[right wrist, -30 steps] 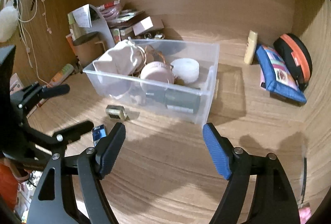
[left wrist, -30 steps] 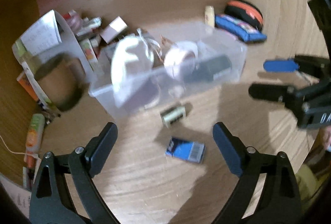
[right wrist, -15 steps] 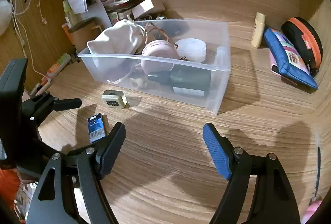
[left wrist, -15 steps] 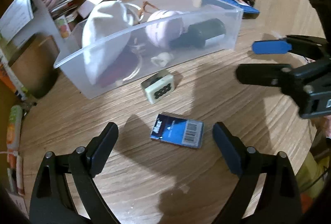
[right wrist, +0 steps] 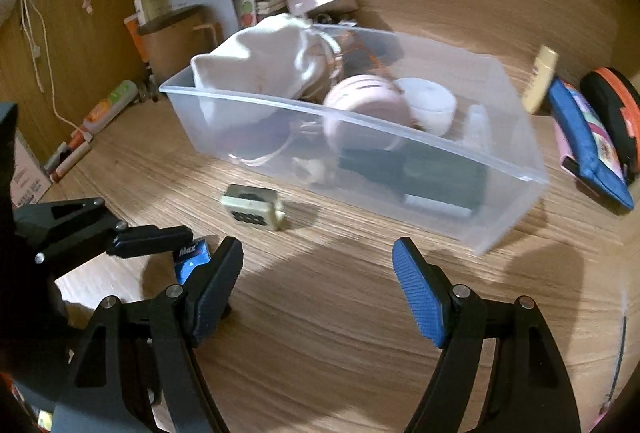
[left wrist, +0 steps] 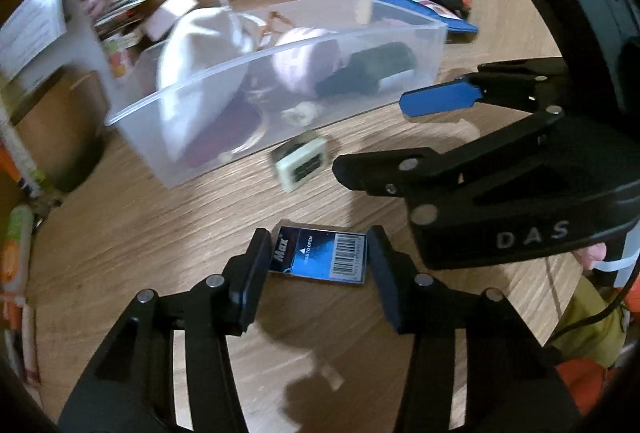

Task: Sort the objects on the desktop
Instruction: 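Grasp the blue card with the left tool while the right tool grasps the grey device, then carry the blue card and grey device over the plastic box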

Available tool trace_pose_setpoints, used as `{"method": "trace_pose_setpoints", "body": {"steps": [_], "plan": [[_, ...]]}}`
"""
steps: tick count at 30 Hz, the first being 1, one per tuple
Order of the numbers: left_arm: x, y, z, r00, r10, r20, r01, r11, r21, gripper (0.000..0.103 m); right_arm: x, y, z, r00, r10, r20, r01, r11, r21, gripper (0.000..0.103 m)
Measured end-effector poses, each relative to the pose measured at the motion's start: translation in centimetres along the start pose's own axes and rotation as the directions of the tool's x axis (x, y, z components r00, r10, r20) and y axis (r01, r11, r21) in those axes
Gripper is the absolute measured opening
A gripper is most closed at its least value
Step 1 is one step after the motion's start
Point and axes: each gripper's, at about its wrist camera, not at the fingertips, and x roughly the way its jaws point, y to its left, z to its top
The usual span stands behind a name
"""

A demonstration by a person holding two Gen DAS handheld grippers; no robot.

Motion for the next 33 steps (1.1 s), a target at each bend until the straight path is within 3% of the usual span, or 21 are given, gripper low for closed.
{"method": "trace_pose_setpoints", "body": {"steps": [12, 21, 25, 33], "plan": [[-3.2, 6.3, -3.3, 0.997, 0.061, 0.048, -0.05, 0.98, -0.193, 0.049, 2.8, 3.5, 1.8, 1.0, -0.011, -0.022, 0.01, 0.999, -0.046, 0.071], [-4.2, 7.3, -2.6, 0.993, 0.079, 0.087, -0.059, 0.976, -0.211, 0.049, 4.2, 4.2, 2.3, 0.999, -0.01, -0.047, 0.007, 0.998, -0.065, 0.032], [-4.2, 7.2, -2.2, 0.991, 0.092, 0.094, -0.07, 0.972, -0.223, 0.049, 4.0, 4.6, 2.1, 1.0, -0.017, -0.024, 0.015, 0.996, -0.094, 0.031], [-4.5, 6.7, -1.1, 0.988, 0.108, 0.114, -0.079, 0.969, -0.234, 0.049, 0.6, 4.0, 1.0, 0.998, 0.044, 0.035, -0.04, 0.994, -0.097, 0.031]]}}
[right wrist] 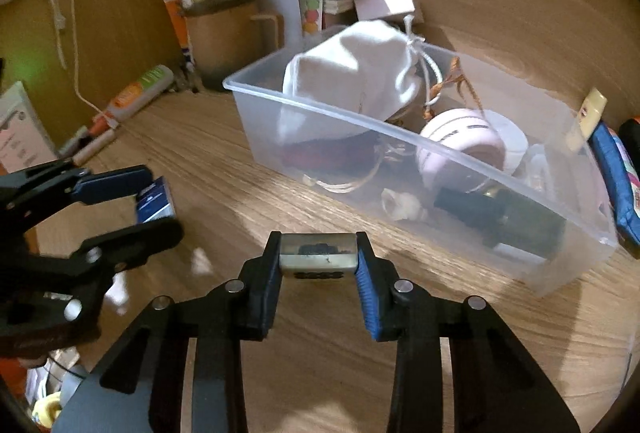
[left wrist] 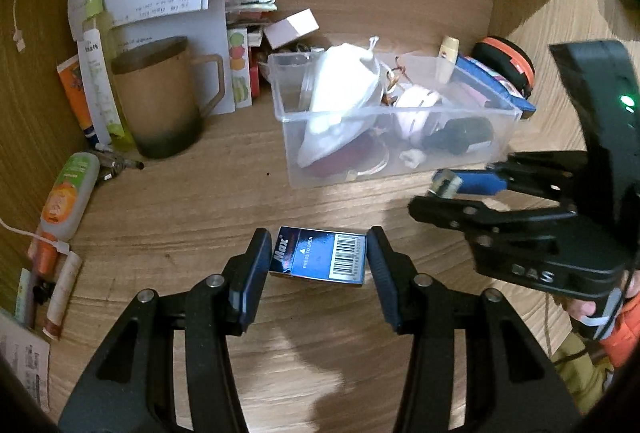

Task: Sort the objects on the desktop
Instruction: 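Carry the blue card and grey device over the plastic box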

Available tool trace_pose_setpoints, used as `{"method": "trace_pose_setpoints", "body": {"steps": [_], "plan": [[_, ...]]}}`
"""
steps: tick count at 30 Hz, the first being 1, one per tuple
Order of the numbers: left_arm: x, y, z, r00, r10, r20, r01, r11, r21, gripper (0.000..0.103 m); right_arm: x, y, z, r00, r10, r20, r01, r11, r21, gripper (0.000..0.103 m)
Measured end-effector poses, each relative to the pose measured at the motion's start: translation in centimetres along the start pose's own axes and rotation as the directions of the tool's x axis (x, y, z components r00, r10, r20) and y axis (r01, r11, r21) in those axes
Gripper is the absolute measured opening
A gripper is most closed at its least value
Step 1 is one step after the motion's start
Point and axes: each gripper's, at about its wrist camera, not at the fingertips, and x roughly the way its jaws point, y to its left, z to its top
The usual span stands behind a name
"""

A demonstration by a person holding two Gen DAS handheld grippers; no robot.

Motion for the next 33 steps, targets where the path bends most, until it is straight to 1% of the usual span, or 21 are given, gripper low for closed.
{"method": "trace_pose_setpoints", "body": {"steps": [5, 11, 17, 20, 26, 28, 33], "plan": [[-0.8, -1.0, 1.0, 0.999, 0.007, 0.034, -0.007, 1.0, 0.009, 0.049, -2.7, -0.9, -0.8, 0.999, 0.0, 0.05, -0.001, 1.0, 0.011, 0.031], [-1.9, -2.6, 2.5, 0.997, 0.006, 0.083, -0.008, 1.0, 0.021, 0.049, -6.0, -2.4, -1.2, 0.995, -0.019, 0.102, 0.018, 1.0, 0.016, 0.031], [-2.6, -4.0, 4.3, 0.993, 0.009, 0.119, -0.013, 0.999, 0.031, 0.049, -8.2, -3.8, -1.0, 0.988, -0.043, 0.148, 0.041, 0.999, 0.011, 0.031], [-2.9, -4.7, 5.3, 0.99, 0.012, 0.138, -0.019, 0.999, 0.046, 0.049, -8.9, -4.7, -0.7, 0.984, -0.051, 0.169, 0.047, 0.998, 0.031, 0.031], [-3.3, -5.8, 6.9, 0.985, -0.011, 0.174, 0.0, 0.998, 0.062, 0.049, -9.5, -6.7, 0.5, 0.983, -0.071, 0.168, 0.06, 0.996, 0.068, 0.031], [-3.3, -5.8, 7.5, 0.983, -0.029, 0.182, 0.018, 0.998, 0.059, 0.049, -9.7, -7.4, 0.9, 0.983, -0.075, 0.169, 0.063, 0.995, 0.074, 0.031], [-2.5, -5.8, 8.7, 0.982, -0.069, 0.176, 0.062, 0.997, 0.048, 0.049, -10.6, -8.7, 1.9, 0.975, -0.107, 0.192, 0.094, 0.993, 0.078, 0.031]]}}
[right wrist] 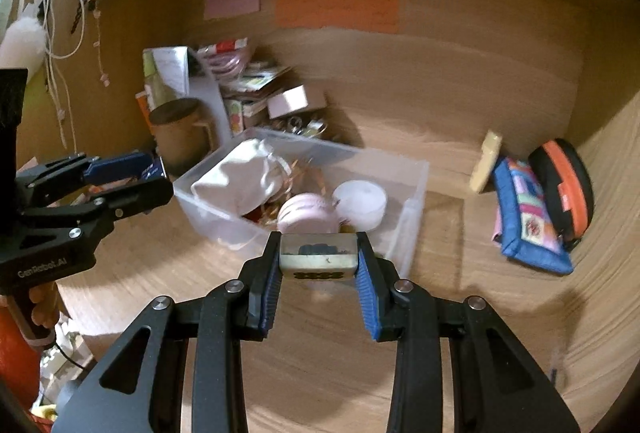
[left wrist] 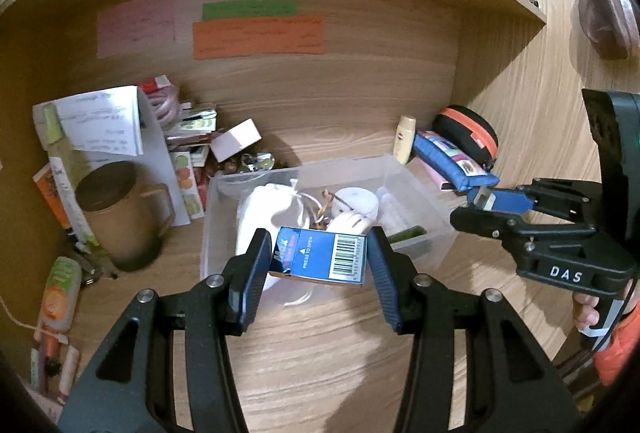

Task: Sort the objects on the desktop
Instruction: 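Carry the blue card and grey device over the plastic box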

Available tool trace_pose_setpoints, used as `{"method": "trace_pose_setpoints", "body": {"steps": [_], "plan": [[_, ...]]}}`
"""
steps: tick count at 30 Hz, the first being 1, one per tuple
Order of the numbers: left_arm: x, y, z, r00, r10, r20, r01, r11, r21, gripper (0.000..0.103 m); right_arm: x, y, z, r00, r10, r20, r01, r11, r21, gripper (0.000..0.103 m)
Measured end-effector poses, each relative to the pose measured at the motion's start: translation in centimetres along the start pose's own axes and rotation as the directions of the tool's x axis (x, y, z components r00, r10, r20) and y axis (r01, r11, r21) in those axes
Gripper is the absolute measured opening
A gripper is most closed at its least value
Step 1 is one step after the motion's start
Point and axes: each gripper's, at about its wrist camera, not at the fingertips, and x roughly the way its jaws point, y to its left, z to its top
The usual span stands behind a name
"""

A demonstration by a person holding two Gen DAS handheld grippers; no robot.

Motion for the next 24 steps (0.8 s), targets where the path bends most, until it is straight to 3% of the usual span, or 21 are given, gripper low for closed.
{"method": "trace_pose_setpoints", "body": {"steps": [13, 24], "plan": [[3.5, -0.2, 2.7, 0.999, -0.04, -0.018, 0.04, 0.999, 0.02, 0.049, 1.9, -1.8, 1.3, 1.0, -0.014, -0.015, 0.014, 1.0, 0.016, 0.031], [7.5, 0.3, 2.4, 0.995, -0.06, -0.081, 0.06, 0.998, 0.005, 0.049, 6.1, -2.8, 1.6, 0.997, 0.008, -0.072, -0.007, 1.0, 0.02, 0.031]]}}
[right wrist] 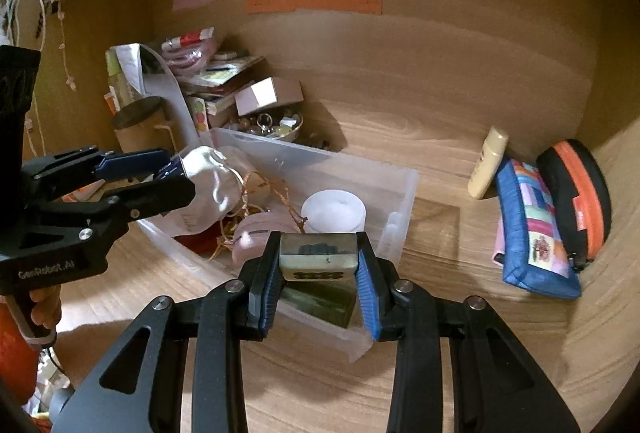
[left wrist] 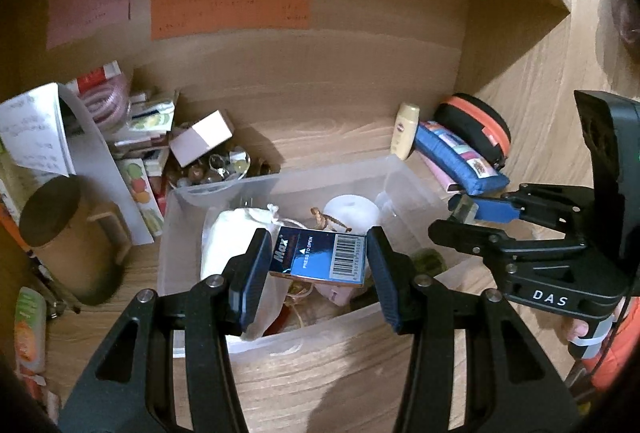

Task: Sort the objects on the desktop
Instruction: 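Carry the blue card and grey device over the plastic box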

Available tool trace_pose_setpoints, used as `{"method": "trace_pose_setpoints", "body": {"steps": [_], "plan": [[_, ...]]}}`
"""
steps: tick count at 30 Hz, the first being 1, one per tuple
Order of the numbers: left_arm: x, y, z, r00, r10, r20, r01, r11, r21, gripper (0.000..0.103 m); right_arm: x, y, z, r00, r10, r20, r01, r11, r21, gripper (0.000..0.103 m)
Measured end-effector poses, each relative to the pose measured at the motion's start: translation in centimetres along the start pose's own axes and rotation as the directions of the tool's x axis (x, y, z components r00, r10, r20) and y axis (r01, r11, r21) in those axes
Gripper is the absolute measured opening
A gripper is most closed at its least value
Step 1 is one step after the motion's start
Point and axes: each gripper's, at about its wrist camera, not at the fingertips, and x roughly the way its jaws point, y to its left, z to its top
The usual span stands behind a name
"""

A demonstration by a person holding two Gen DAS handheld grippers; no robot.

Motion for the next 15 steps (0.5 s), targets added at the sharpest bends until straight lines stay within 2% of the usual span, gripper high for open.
{"method": "trace_pose_setpoints", "body": {"steps": [15], "plan": [[3.1, 1.2, 0.2, 0.999, 0.004, -0.04, -0.005, 1.0, -0.021, 0.049, 4.5, -0.7, 0.0, 0.998, -0.015, -0.066, 0.014, 1.0, -0.018, 0.031]]}}
